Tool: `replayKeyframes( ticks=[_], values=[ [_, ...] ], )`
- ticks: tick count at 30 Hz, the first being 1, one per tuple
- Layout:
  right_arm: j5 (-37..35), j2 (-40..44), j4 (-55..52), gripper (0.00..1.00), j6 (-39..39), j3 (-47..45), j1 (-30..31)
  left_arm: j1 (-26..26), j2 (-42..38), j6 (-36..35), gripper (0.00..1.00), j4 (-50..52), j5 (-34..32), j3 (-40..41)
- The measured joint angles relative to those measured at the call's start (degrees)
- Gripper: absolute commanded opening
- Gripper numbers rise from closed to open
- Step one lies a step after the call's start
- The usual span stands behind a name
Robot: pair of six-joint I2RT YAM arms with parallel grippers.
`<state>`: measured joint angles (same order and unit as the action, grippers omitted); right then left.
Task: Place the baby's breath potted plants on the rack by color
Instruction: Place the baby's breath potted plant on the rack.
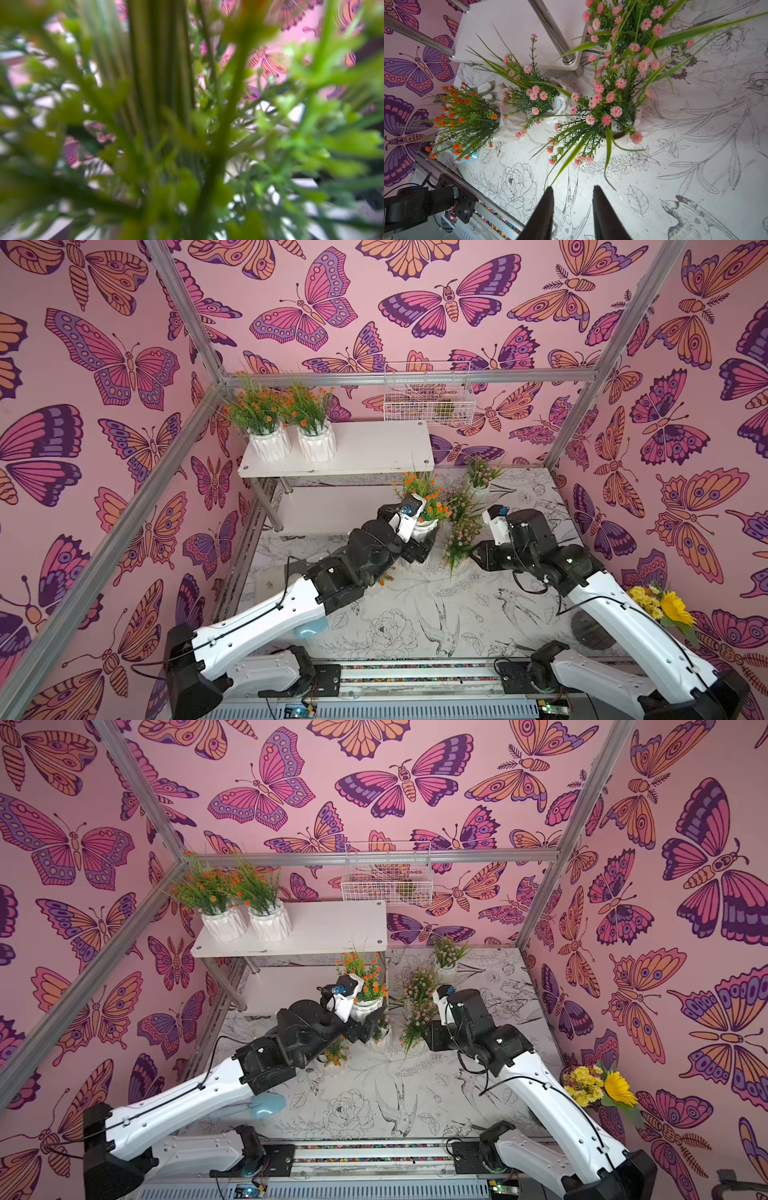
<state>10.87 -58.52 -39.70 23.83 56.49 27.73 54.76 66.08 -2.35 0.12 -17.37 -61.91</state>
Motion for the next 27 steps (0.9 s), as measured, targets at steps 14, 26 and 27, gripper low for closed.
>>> replayKeyframes(
  ticks=[14,26,27],
  values=[
    [1.40,0.04,1.73,0.33,1.11,-2.43,0.00,-10.05,6.12,0.70,0.70,2.60,5.22,-13.92],
    [2.29,1.81,2.21,0.33,1.88,-4.57,0.00,-17.46,16.81,3.52,0.70,4.72,3.78,-25.75],
    [2.29,2.12,2.25,0.33,1.90,-4.81,0.00,-17.77,17.73,3.52,0.70,4.90,3.10,-26.56]
  ],
)
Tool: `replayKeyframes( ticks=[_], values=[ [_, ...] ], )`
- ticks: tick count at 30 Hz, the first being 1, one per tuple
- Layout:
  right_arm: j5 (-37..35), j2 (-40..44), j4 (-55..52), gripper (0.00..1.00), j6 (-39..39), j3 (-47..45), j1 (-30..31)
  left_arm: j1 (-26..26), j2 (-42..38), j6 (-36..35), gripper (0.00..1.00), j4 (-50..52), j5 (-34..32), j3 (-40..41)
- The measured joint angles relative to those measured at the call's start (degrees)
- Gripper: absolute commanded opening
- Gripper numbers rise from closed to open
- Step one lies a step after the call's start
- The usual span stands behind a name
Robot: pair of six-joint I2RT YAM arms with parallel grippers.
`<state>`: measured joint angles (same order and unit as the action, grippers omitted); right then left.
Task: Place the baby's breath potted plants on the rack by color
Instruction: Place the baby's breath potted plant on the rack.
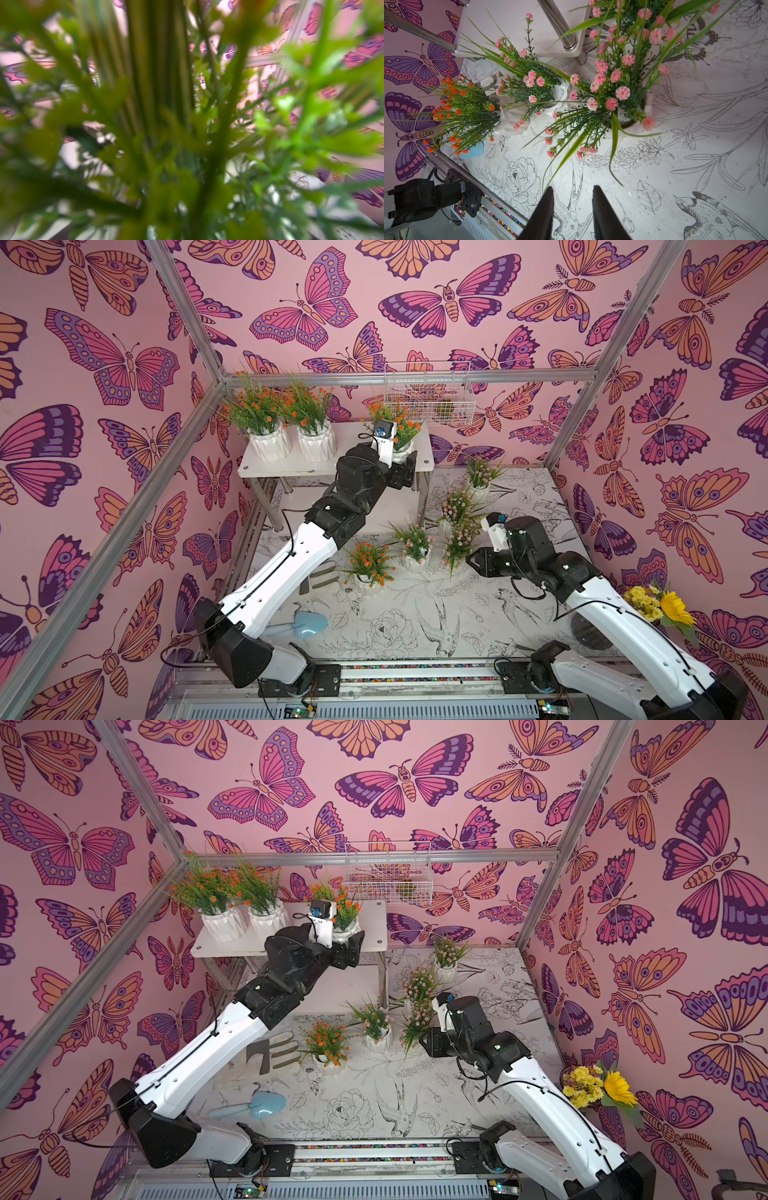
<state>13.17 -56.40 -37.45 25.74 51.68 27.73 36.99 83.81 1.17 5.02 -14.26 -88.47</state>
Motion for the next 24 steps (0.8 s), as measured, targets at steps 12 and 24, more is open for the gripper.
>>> replayKeyframes(
  ticks=[12,24],
  values=[
    [0.02,2.84,-0.31,0.33,0.28,-0.44,0.00,-4.00,6.29,2.43,0.68,0.02,-8.63,-4.98],
    [0.28,4.07,-0.94,0.33,1.29,-0.76,0.00,-5.73,10.84,4.48,0.64,-0.04,-15.85,-8.33]
  ],
)
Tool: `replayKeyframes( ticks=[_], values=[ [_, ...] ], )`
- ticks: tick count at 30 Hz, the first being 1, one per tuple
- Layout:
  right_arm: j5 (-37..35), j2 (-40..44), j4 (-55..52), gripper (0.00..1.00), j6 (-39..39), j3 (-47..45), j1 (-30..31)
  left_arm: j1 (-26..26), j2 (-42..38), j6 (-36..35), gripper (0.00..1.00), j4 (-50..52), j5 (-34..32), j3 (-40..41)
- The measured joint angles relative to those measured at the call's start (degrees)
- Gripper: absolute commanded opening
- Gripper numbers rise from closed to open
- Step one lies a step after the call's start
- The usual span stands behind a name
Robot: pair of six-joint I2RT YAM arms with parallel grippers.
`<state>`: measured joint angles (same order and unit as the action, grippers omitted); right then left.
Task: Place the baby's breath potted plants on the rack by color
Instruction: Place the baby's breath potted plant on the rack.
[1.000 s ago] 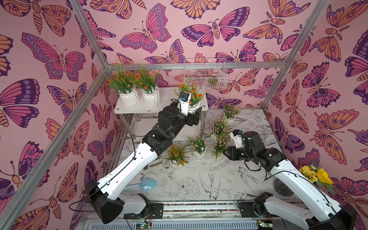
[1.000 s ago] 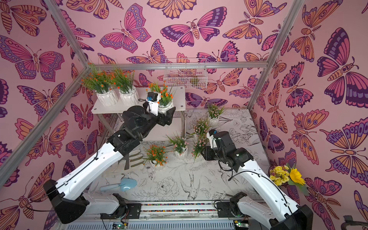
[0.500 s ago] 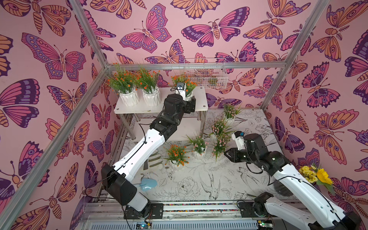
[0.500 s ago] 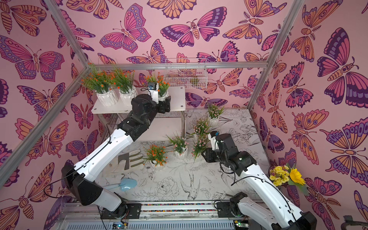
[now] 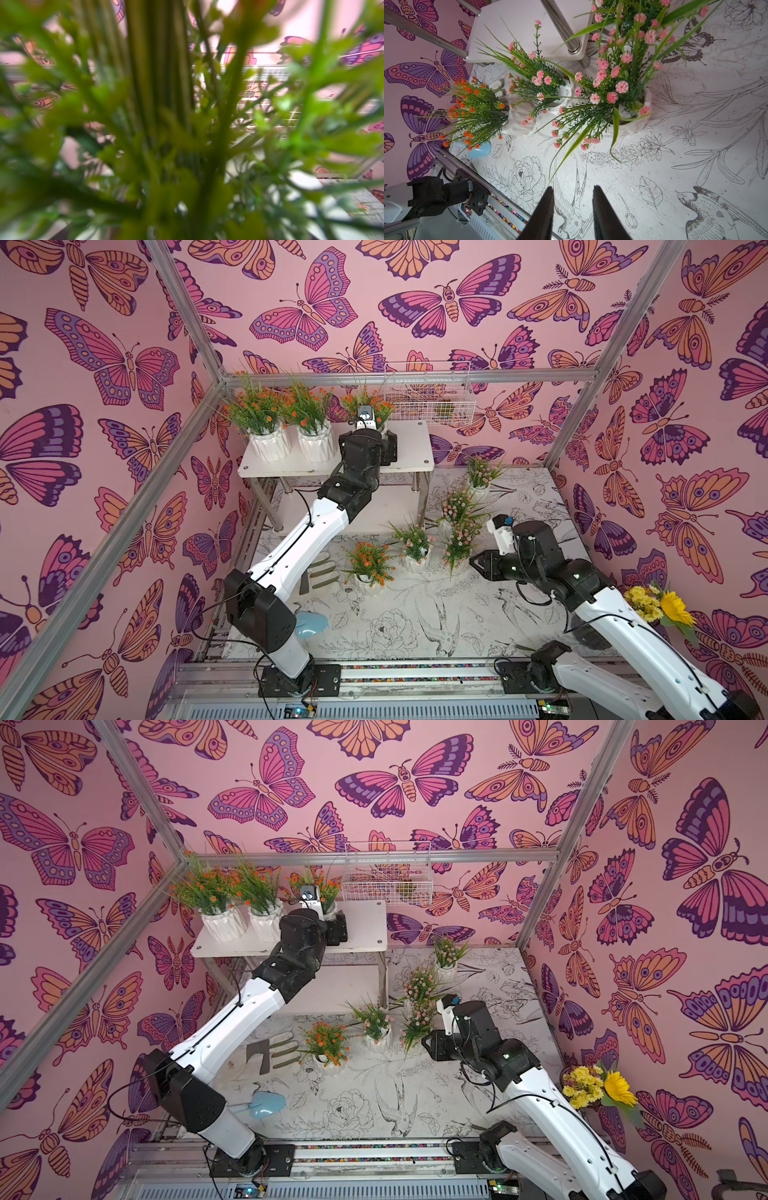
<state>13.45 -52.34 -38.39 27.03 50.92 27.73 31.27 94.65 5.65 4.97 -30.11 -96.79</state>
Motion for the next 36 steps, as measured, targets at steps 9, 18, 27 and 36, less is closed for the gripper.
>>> replayKeyframes(
  ticks=[9,18,27,36],
  values=[
    [0.35,0.74,0.00,0.33,0.22,-1.55,0.00,-1.31,1.55,1.57,0.64,-0.20,-2.60,-0.50],
    [0.39,0.76,0.02,0.34,0.20,-1.70,0.00,-2.95,2.03,3.74,0.70,-0.59,-3.08,-0.68],
    [0.44,0.28,0.13,0.34,-0.04,-1.70,0.00,-3.23,3.19,4.94,1.00,-1.07,-2.64,-1.88],
    [1.66,-2.10,2.69,0.34,-0.04,-1.70,0.00,-3.23,2.62,5.60,1.00,-0.98,-0.48,-1.86]
  ],
)
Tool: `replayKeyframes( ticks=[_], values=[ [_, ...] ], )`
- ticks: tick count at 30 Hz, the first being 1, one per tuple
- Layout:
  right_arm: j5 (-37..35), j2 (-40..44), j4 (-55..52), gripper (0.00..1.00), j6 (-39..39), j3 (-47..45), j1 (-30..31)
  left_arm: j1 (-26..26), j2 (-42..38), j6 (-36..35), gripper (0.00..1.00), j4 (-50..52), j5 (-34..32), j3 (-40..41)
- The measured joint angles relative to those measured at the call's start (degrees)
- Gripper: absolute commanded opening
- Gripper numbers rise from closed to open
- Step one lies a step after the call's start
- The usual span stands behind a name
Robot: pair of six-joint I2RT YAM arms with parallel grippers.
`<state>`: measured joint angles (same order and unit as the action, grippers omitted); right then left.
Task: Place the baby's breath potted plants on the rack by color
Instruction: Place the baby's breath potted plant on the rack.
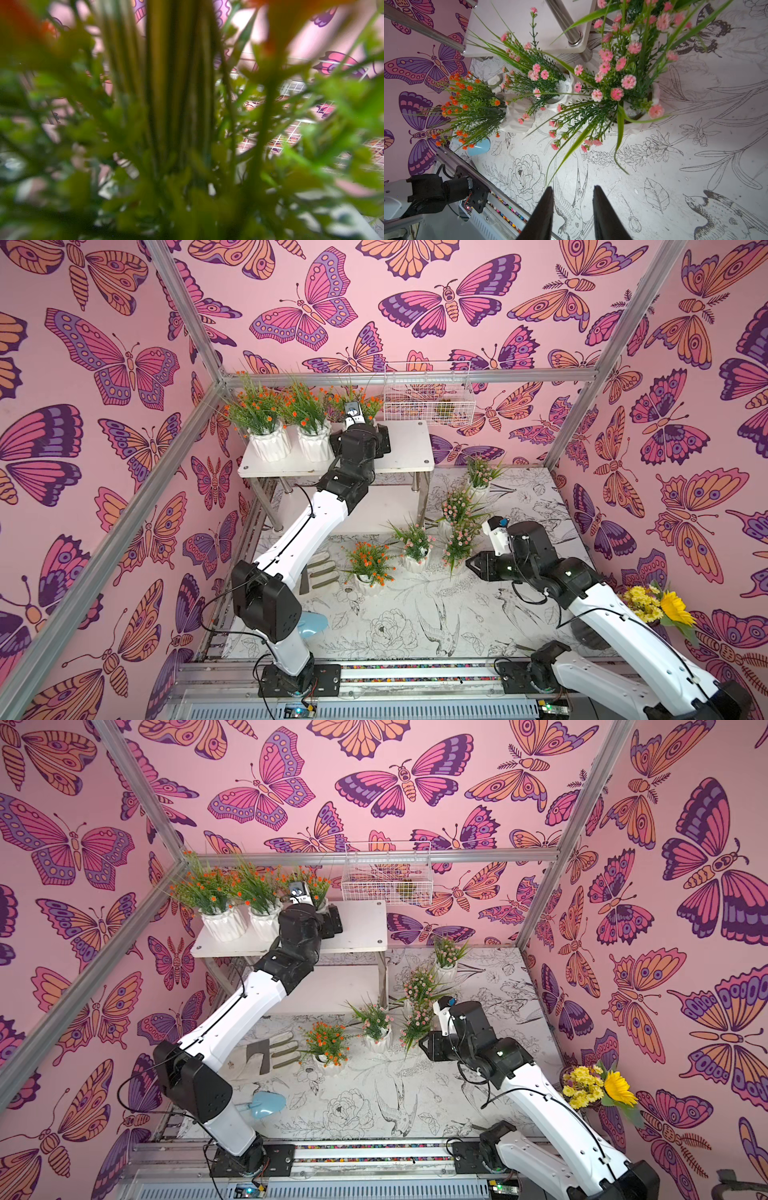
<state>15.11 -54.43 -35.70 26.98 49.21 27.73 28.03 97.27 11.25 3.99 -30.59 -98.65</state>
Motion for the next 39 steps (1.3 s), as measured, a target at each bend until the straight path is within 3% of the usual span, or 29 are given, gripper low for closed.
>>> replayKeyframes(
  ticks=[16,31,39],
  values=[
    [0.28,-1.16,2.60,0.34,-0.04,0.02,0.00,2.25,-9.18,-0.59,1.00,-1.05,6.25,7.82],
    [3.04,-4.59,5.70,0.34,0.13,0.26,0.31,7.23,-19.32,-2.93,1.00,-0.98,6.78,17.90],
    [-0.20,-7.65,8.37,0.34,1.68,0.90,10.14,10.71,-29.27,-3.67,1.00,1.46,6.75,27.34]
  ],
)
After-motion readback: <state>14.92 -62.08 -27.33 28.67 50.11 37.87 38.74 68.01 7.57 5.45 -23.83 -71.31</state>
